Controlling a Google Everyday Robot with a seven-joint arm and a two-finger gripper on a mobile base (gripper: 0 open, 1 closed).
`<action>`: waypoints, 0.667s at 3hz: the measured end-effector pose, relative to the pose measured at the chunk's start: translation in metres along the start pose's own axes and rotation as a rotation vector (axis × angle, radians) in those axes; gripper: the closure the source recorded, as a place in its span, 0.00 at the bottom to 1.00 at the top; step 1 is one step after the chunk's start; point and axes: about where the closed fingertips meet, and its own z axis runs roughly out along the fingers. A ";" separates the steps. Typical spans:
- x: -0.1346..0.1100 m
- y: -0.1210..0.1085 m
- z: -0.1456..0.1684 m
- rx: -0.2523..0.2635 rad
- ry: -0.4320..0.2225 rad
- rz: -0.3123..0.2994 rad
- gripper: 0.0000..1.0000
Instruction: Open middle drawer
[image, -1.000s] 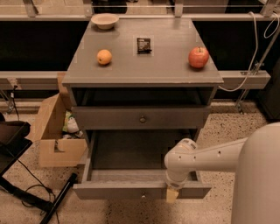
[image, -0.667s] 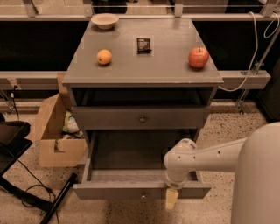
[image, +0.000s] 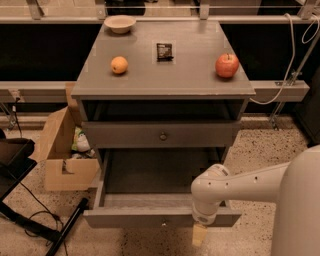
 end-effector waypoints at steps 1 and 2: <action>0.008 0.039 -0.012 -0.065 0.035 0.024 0.40; 0.016 0.062 -0.027 -0.092 0.055 0.041 0.63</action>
Offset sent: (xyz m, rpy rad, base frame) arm -0.1187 0.0033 0.0807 -0.0558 0.1812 -0.0774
